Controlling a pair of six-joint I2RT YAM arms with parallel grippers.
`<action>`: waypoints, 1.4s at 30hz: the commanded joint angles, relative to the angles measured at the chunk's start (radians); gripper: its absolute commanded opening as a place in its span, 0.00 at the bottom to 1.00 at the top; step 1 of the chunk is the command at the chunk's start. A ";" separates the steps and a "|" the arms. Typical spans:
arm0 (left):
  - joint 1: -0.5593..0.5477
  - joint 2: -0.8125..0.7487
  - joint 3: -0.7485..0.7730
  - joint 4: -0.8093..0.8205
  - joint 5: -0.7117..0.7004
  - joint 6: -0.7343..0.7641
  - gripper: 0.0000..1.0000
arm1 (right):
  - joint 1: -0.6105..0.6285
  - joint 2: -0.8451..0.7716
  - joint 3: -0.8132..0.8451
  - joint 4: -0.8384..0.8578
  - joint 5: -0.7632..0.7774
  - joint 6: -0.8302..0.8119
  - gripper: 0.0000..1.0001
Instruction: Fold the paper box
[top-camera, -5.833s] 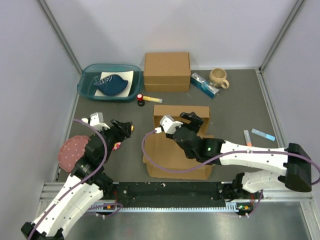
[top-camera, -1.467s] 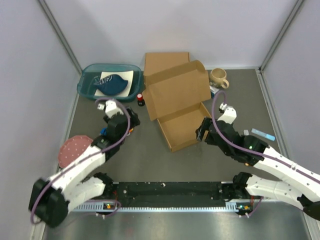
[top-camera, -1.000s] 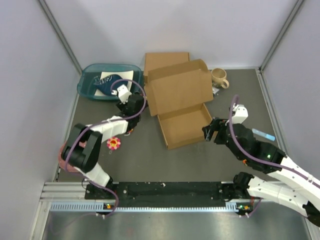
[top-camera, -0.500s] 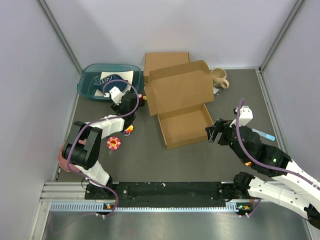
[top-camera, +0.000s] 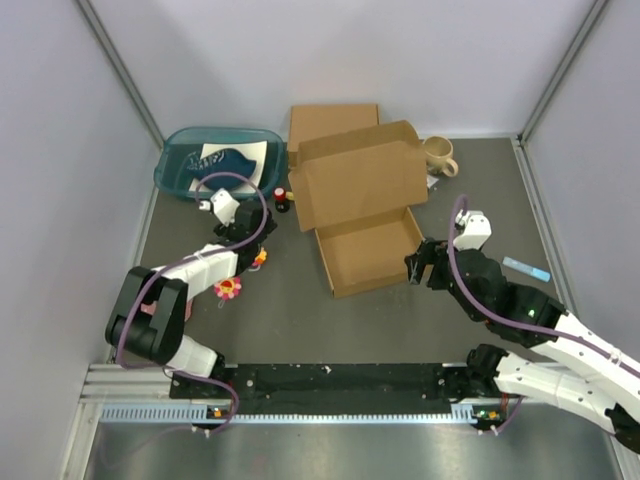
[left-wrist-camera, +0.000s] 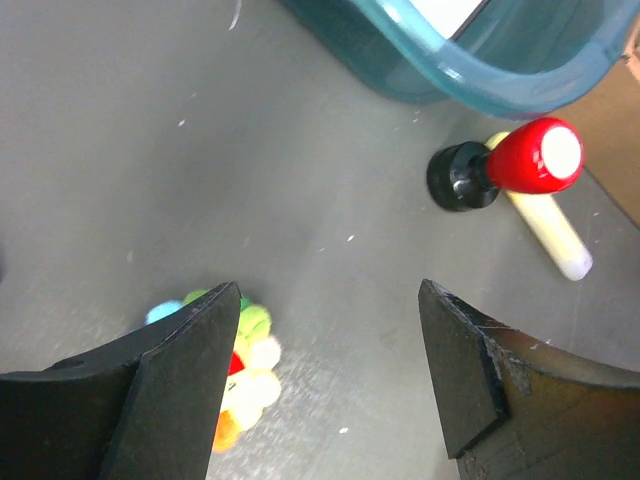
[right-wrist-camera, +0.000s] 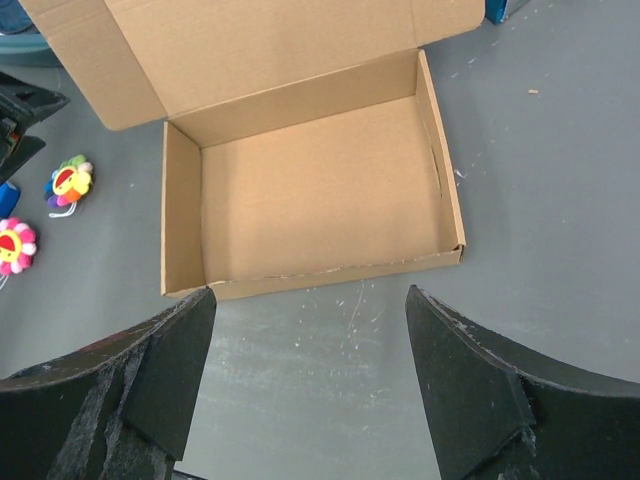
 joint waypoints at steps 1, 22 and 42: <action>0.005 0.093 0.102 0.180 0.045 0.047 0.77 | 0.009 0.006 0.006 0.060 -0.004 -0.005 0.78; -0.038 0.463 0.455 0.148 -0.047 0.064 0.74 | 0.007 0.045 0.017 0.088 0.021 -0.040 0.78; -0.037 0.500 0.524 0.116 -0.093 0.082 0.45 | 0.009 0.029 -0.029 0.113 0.018 -0.049 0.78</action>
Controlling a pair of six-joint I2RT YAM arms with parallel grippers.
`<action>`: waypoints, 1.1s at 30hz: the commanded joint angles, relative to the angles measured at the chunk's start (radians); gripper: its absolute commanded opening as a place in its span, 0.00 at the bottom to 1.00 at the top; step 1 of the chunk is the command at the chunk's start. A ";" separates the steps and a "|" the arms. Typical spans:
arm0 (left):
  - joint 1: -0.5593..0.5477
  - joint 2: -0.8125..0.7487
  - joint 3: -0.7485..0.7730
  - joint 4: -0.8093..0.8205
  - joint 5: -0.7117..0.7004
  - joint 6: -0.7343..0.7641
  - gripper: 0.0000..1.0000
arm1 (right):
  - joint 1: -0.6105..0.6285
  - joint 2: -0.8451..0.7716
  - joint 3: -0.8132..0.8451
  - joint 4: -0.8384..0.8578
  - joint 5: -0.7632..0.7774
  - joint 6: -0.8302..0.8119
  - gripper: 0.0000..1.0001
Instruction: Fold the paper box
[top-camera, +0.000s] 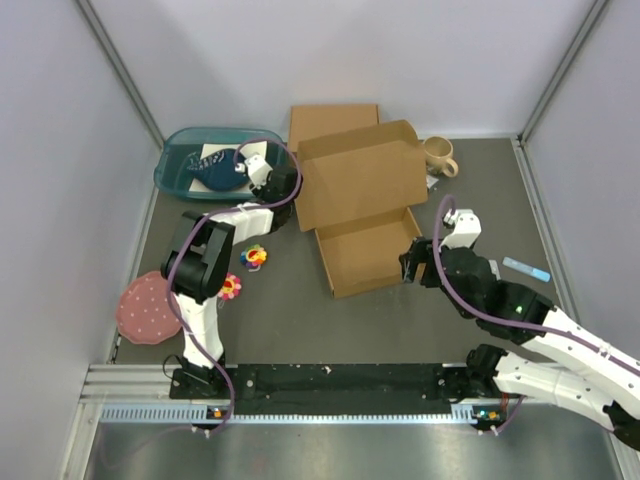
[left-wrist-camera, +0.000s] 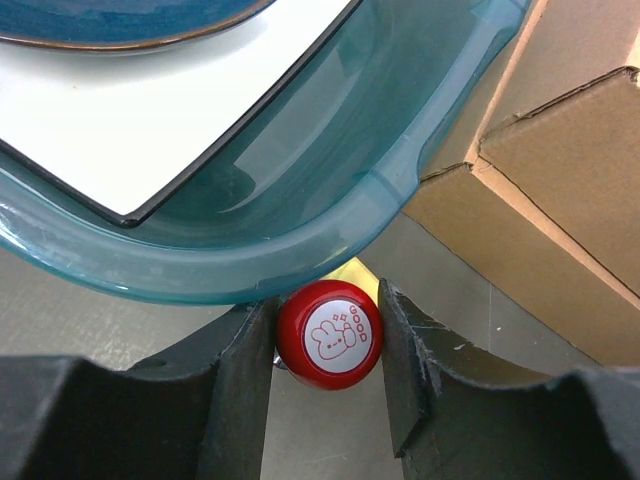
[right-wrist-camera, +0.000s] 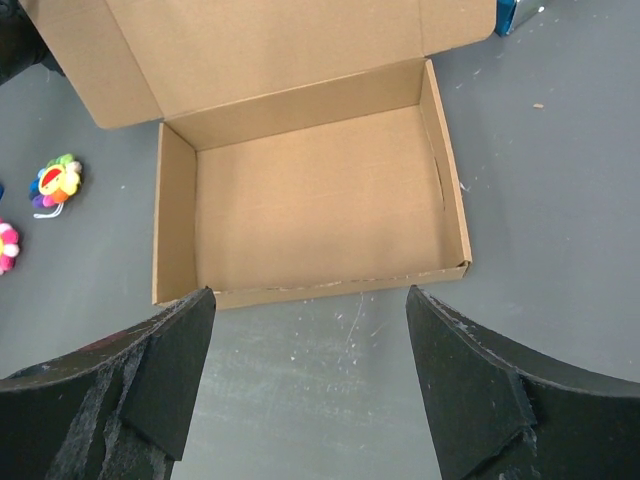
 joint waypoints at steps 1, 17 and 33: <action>0.004 -0.009 0.020 0.011 -0.016 0.007 0.43 | 0.007 -0.025 -0.003 0.027 0.011 -0.008 0.78; 0.056 -0.496 -0.421 0.002 -0.033 -0.062 0.30 | 0.007 -0.031 -0.005 0.038 -0.012 0.015 0.78; -0.342 -0.964 -0.416 -0.171 0.134 0.042 0.19 | 0.007 0.006 0.124 0.040 0.008 -0.072 0.78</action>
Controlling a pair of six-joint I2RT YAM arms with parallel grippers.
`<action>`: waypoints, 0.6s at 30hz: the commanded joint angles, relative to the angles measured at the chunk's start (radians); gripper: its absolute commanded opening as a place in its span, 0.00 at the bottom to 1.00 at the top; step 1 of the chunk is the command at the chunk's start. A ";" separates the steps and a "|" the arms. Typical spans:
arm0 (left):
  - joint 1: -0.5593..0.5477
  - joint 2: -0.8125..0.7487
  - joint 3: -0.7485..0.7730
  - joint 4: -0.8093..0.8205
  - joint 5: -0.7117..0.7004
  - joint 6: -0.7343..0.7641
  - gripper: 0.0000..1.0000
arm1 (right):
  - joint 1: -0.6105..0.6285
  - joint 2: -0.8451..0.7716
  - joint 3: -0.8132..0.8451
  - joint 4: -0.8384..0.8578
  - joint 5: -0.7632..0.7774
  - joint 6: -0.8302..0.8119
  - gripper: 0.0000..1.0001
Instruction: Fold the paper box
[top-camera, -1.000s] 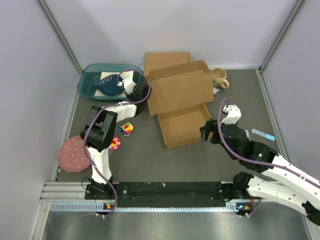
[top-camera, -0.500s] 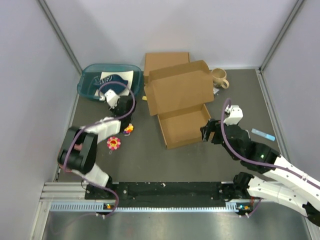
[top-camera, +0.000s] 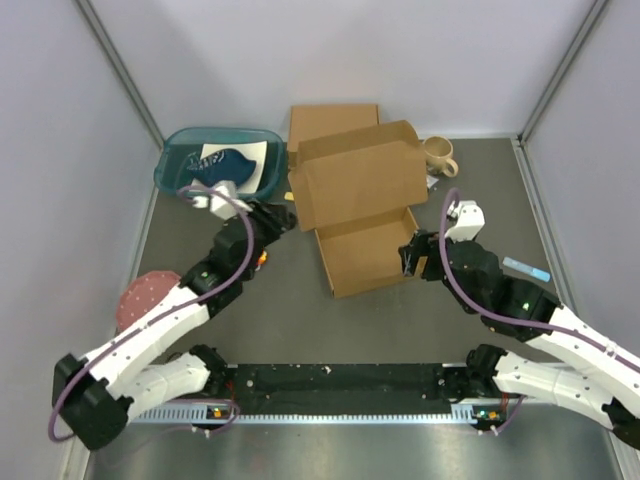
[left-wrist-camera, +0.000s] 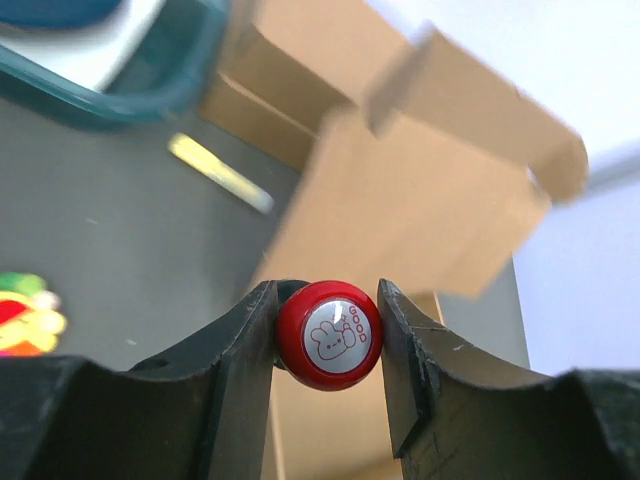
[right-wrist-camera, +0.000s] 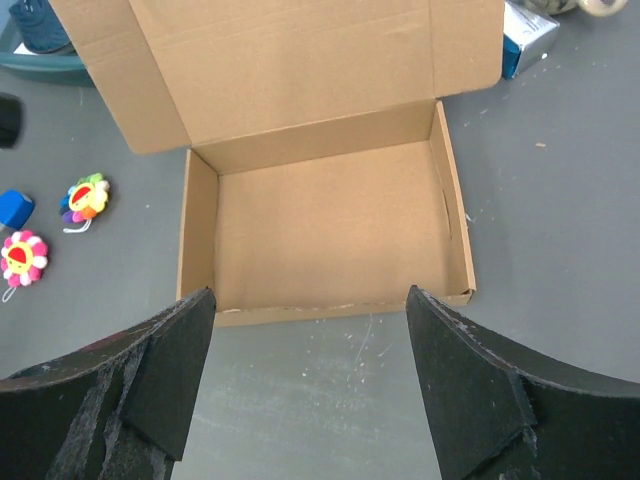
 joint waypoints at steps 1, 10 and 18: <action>-0.178 0.143 0.145 -0.034 0.071 0.062 0.20 | 0.007 -0.010 0.067 0.026 0.024 -0.027 0.78; -0.295 0.529 0.355 0.013 0.202 0.166 0.22 | 0.009 -0.022 0.063 -0.007 0.051 0.006 0.78; -0.297 0.866 0.649 -0.141 0.180 0.281 0.25 | 0.007 -0.030 0.058 -0.061 0.049 0.031 0.78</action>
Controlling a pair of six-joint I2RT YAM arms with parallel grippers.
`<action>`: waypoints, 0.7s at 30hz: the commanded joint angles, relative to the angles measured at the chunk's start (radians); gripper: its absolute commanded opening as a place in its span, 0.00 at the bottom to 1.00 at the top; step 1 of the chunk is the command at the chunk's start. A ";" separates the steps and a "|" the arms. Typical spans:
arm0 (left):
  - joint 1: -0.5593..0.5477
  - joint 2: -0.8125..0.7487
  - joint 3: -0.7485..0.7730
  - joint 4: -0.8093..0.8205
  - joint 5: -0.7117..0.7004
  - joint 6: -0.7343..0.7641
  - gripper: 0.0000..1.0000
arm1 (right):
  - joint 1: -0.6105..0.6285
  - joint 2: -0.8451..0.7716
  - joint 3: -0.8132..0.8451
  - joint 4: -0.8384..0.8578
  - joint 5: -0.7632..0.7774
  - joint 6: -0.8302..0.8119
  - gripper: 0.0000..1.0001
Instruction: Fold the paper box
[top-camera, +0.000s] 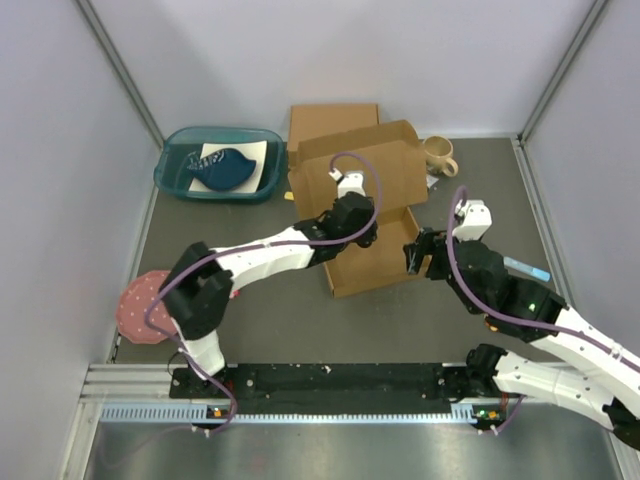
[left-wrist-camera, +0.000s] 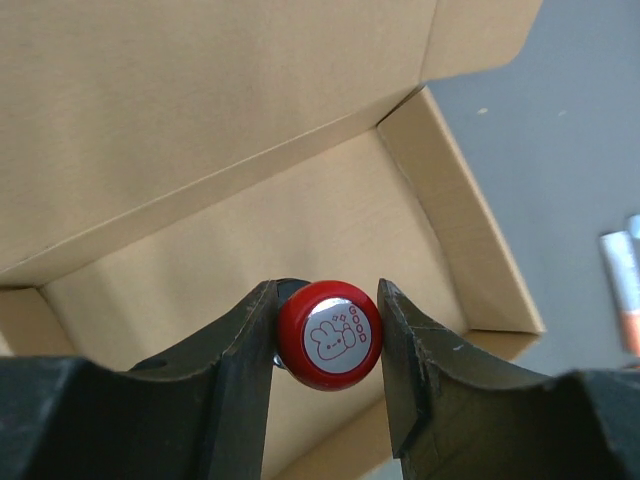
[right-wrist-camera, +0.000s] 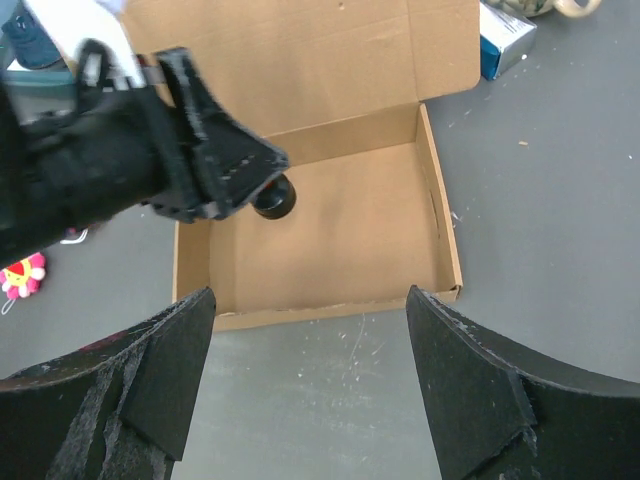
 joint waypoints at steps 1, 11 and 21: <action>-0.002 0.109 0.149 -0.092 -0.031 0.107 0.26 | 0.007 -0.021 0.025 -0.027 0.019 0.020 0.78; -0.003 0.127 0.180 -0.186 -0.134 0.128 0.66 | 0.007 -0.029 0.025 -0.038 0.051 0.012 0.78; -0.006 -0.161 -0.011 -0.146 -0.168 0.098 0.71 | -0.011 0.044 0.020 -0.049 0.116 -0.012 0.80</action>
